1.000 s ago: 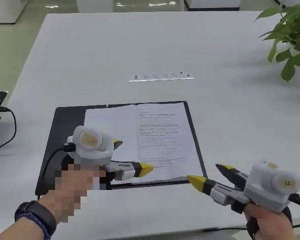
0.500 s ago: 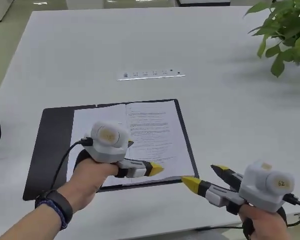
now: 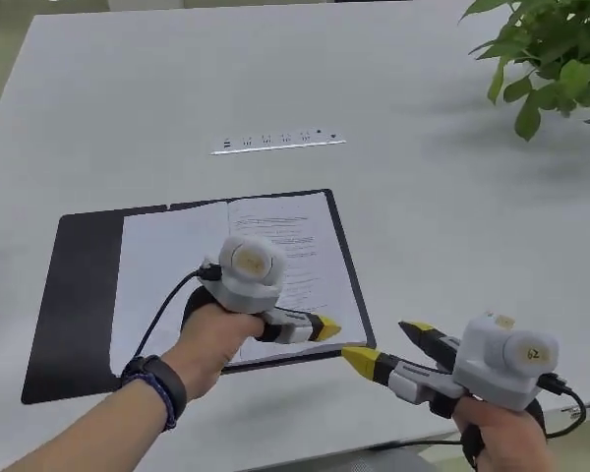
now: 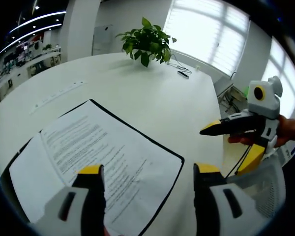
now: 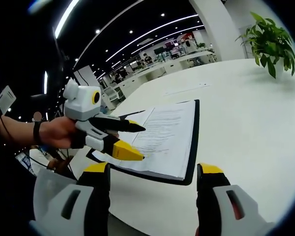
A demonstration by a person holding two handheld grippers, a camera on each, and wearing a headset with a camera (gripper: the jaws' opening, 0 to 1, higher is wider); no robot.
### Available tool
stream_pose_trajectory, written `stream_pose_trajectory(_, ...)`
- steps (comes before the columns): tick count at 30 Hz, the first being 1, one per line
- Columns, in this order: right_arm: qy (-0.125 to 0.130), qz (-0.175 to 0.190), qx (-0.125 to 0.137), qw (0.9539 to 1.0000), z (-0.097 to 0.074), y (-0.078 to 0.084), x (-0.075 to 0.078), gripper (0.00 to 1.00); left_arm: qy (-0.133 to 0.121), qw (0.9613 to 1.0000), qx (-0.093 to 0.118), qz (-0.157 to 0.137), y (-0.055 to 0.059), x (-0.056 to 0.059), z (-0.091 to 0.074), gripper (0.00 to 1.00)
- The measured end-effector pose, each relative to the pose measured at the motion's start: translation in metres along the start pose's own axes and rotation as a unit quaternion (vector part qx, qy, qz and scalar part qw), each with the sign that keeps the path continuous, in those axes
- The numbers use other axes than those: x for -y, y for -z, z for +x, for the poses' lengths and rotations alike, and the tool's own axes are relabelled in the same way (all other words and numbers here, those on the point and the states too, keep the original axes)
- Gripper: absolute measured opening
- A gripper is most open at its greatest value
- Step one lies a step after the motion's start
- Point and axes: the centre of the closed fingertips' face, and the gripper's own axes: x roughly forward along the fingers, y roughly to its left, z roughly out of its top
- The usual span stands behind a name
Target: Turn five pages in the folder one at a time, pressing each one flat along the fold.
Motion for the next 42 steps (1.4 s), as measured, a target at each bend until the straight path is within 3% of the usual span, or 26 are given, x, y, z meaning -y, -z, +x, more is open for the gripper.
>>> stream_pose_trajectory(10,-0.001,0.004,-0.002,1.0000,0.000,0.001,0.003,0.71,-0.016,0.9999,0.001,0.006,-0.003,0.005,0.032,0.72)
stream_pose_trajectory(18,-0.002,0.005,-0.010,0.9999,0.000,0.006,0.005,0.70,-0.030,0.9985,-0.028,0.036,0.014,0.006,0.052,0.73)
stream_pose_trajectory(20,-0.003,0.005,-0.012,0.9999,0.001,0.007,0.004,0.70,-0.042,0.9966,-0.042,0.056,0.022,0.002,0.054,0.72)
stream_pose_trajectory(24,-0.005,0.004,-0.017,0.9998,0.002,0.009,0.005,0.70,-0.055,0.9949,-0.043,0.072,0.025,0.003,0.057,0.71)
stream_pose_trajectory(35,-0.012,0.002,-0.023,0.9997,0.010,0.005,0.009,0.69,-0.060,0.9943,-0.034,0.081,0.025,-0.003,0.055,0.65)
stream_pose_trajectory(42,-0.022,0.000,-0.037,0.9991,0.025,0.010,0.015,0.67,-0.063,0.9950,-0.025,0.074,0.024,-0.010,0.052,0.58)
